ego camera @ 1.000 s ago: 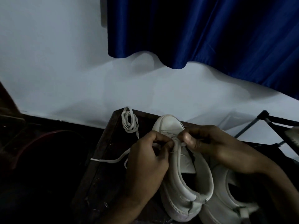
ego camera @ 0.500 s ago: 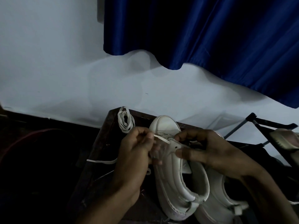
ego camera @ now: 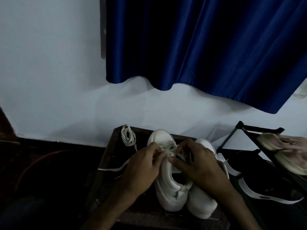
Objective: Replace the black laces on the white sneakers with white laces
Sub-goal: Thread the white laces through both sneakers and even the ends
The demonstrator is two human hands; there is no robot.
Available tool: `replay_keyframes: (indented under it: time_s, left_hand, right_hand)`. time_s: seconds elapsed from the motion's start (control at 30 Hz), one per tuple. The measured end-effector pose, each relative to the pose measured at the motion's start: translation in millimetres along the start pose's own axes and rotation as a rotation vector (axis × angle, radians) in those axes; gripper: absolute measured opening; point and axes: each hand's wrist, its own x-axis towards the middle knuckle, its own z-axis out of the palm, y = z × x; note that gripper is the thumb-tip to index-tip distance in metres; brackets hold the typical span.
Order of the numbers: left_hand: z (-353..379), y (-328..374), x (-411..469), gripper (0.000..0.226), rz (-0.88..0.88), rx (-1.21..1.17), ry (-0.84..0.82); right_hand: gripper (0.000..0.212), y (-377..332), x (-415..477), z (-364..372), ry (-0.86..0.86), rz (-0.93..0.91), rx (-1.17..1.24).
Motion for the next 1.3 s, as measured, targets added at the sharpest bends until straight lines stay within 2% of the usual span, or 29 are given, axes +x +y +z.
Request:
replay_keyframes:
  time_s: [0.07, 0.17, 0.27, 0.33, 0.4, 0.43, 0.47, 0.57, 0.6, 0.7, 0.77, 0.83, 0.97, 1.1, 1.2, 1.3]
  left_hand:
    - [-3, -2, 1, 0.014, -0.008, -0.016, -0.027]
    - [-13, -2, 3, 0.018, -0.137, -0.400, -0.078]
    - [-26, 15, 5, 0.026, -0.271, -0.870, 0.087]
    - [-32, 27, 7, 0.029, -0.245, -1.008, 0.145]
    - [-30, 32, 6, 0.025, -0.256, -1.045, 0.136]
    - [-27, 30, 4, 0.025, -0.233, -0.966, 0.134]
    - [-22, 26, 1, 0.026, -0.150, -0.777, 0.127]
    - [-6, 4, -10, 0.026, 0.115, -0.032, 0.061]
    - [-5, 3, -12, 0.023, 0.124, 0.052, 0.061]
    - [-6, 2, -8, 0.013, -0.014, 0.054, 0.000]
    - [-9, 3, -5, 0.024, -0.084, -0.097, -0.073]
    - [-11, 8, -4, 0.030, -0.165, -0.382, -0.136]
    - [-22, 20, -2, 0.036, -0.332, -0.805, -0.081]
    - [-48, 12, 11, 0.030, -0.251, -1.234, 0.061]
    - [-48, 2, 18, 0.024, -0.166, -1.476, 0.048]
    - [-38, 10, 21, 0.031, -0.287, -1.693, 0.050]
  right_hand:
    - [0.041, 0, -3, 1, 0.020, 0.053, 0.016]
    - [0.046, -4, -5, 0, 0.020, 0.093, -0.018]
    - [0.044, -7, -8, -2, 0.011, 0.144, -0.042]
    - [0.044, -9, -9, -2, 0.004, 0.153, -0.064]
    - [0.044, -12, -8, -2, 0.000, 0.157, -0.074]
    - [0.045, -14, -7, -2, 0.000, 0.157, -0.072]
    - [0.045, -14, -7, -2, -0.002, 0.158, -0.068]
    - [0.046, -13, -8, -3, -0.003, 0.158, -0.053]
    - [0.046, -13, -9, -3, -0.002, 0.157, -0.053]
    - [0.044, -12, -11, -5, -0.001, 0.156, -0.064]
    - [0.042, -10, -13, -6, 0.023, 0.133, -0.069]
    - [0.039, -9, -14, -6, 0.039, 0.082, -0.062]
    - [0.030, -12, -13, -6, -0.001, -0.002, -0.071]
    - [0.033, -10, -9, -4, -0.002, 0.036, -0.020]
    - [0.034, -5, -9, -2, 0.013, 0.063, 0.014]
    - [0.034, -3, -7, 0, 0.023, 0.083, 0.041]
